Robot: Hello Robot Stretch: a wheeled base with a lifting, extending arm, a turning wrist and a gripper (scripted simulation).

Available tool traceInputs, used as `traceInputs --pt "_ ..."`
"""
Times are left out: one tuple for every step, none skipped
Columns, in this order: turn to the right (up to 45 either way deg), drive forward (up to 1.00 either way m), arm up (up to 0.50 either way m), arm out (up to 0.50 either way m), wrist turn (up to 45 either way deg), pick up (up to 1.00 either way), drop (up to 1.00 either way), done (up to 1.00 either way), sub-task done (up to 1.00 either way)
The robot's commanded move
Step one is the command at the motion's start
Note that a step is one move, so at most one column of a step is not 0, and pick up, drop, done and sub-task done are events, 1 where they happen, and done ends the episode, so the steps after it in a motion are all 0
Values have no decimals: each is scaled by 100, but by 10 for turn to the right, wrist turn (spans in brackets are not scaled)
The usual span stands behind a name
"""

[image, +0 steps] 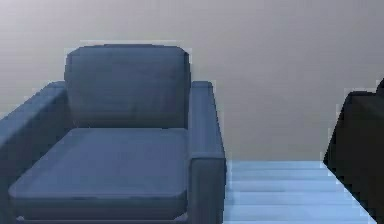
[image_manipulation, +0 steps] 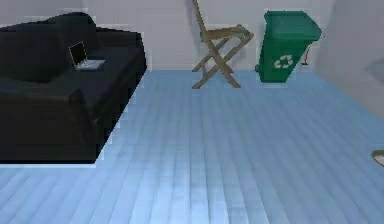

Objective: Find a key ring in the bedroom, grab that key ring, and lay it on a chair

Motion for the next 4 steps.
traceInputs --pt "-450 0 0 0 0 0 0 0 0" --pt "-360 0 0 0 0 0 0 0 0" --pt "0 100 0 0 0 0 0 0 0" --pt "-60 0 0 0 0 0 0 0 0"
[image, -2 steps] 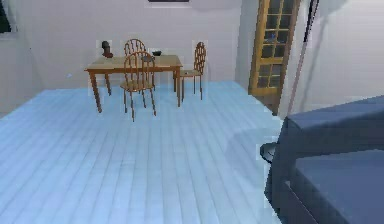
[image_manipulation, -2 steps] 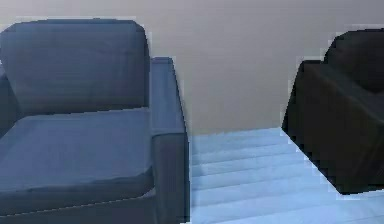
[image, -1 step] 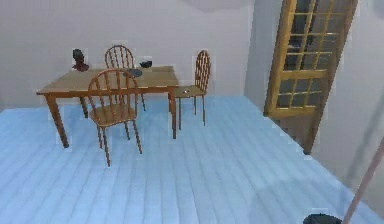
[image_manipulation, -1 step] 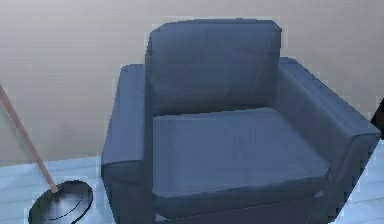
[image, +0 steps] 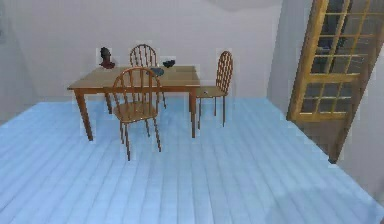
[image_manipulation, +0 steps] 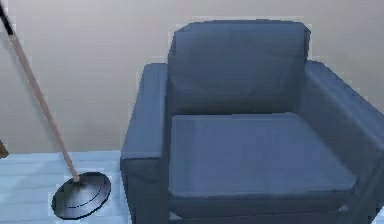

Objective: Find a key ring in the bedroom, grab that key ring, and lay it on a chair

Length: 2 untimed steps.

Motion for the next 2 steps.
traceInputs --pt "0 50 0 0 0 0 0 0 0" --pt "240 0 0 0 0 0 0 0 0"
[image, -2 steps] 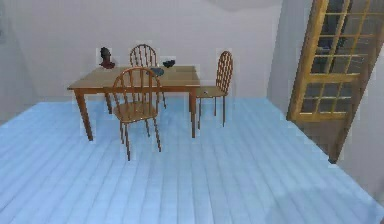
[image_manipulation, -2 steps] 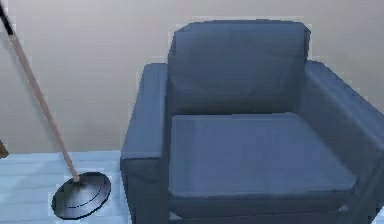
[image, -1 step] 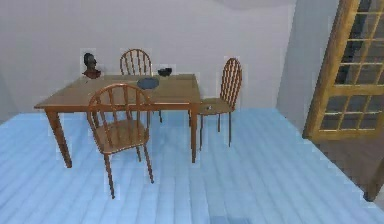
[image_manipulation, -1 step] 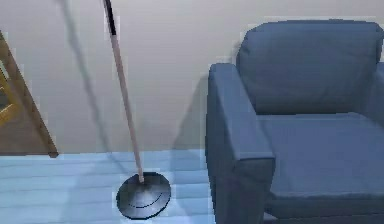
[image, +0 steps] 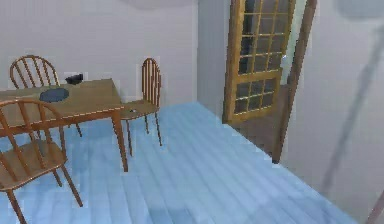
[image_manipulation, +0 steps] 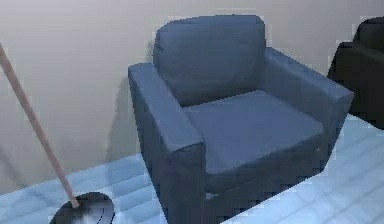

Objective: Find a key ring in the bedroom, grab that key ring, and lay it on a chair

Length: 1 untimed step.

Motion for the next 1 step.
traceInputs --pt "0 100 0 0 0 0 0 0 0"
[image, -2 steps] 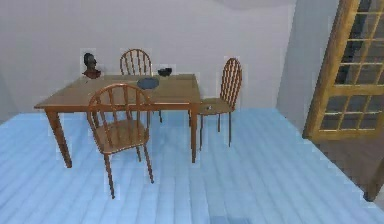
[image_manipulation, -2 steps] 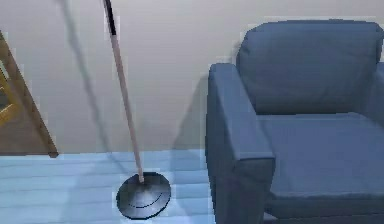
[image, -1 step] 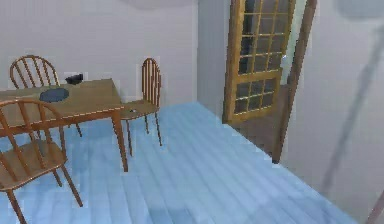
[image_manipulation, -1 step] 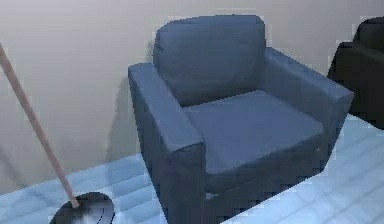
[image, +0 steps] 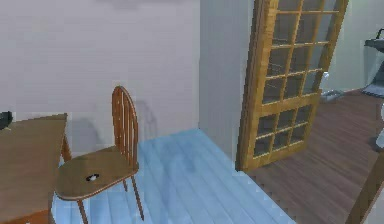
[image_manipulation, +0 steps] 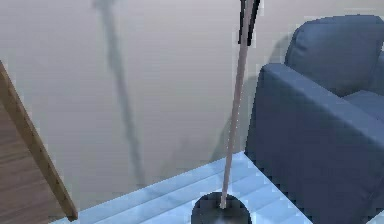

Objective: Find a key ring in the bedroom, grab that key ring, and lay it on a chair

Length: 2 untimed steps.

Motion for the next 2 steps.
traceInputs --pt "90 0 0 0 0 0 0 0 0" --pt "30 0 0 0 0 0 0 0 0"
